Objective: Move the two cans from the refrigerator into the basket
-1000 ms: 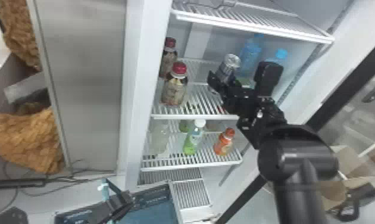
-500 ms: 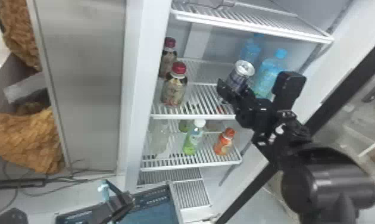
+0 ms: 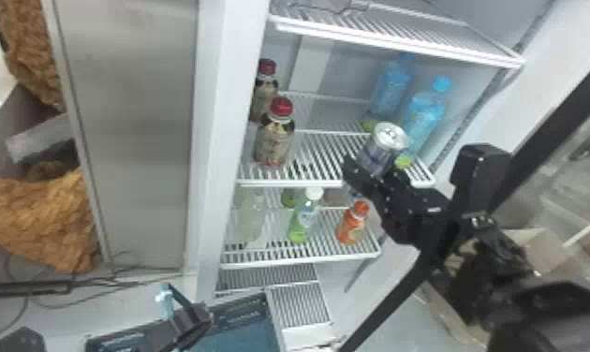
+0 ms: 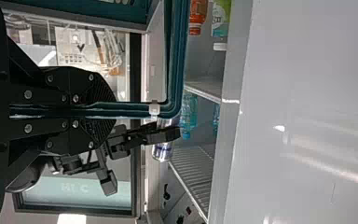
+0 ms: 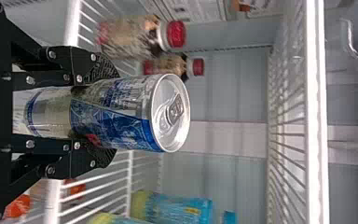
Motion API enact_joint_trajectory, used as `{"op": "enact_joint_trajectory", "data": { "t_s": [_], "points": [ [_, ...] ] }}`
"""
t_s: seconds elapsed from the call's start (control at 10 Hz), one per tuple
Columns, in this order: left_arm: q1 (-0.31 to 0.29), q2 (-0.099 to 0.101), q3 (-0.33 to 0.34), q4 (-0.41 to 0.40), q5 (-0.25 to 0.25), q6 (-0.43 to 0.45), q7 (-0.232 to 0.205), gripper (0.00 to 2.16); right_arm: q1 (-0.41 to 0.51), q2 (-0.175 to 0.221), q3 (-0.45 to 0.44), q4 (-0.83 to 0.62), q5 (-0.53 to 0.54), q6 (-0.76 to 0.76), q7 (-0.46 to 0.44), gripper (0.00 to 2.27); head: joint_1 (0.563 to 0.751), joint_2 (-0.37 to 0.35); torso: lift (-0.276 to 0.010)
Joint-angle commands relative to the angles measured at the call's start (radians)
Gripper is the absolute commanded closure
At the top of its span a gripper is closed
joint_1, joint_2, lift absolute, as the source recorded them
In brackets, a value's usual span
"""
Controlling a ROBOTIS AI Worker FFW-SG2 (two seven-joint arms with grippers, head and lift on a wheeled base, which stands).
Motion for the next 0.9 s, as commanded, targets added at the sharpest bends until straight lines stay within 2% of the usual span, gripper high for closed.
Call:
{"op": "enact_joint_trajectory", "data": {
  "t_s": [0.0,0.4,0.7,0.8],
  "points": [
    [0.000,0.000,-0.001,0.000,0.000,0.001,0.000,1.19,0.066,0.007,-0.005,-0.060,-0.022,0.023,0.001,1.28,0.695,-0.350,-0.031],
    [0.000,0.000,-0.007,0.000,0.000,0.001,0.000,1.19,0.189,0.034,-0.003,-0.146,-0.084,0.077,0.030,1.28,0.695,-0.350,-0.031],
    [0.000,-0.001,-0.003,0.000,0.002,0.001,0.000,1.19,0.250,0.070,0.041,-0.146,-0.102,0.097,0.076,1.28,0.695,-0.350,-0.031],
    [0.000,-0.001,-0.003,0.000,0.002,0.001,0.000,1.19,0.267,0.068,0.065,-0.159,-0.122,0.109,0.082,1.28,0.695,-0.335,-0.031]
  ]
}}
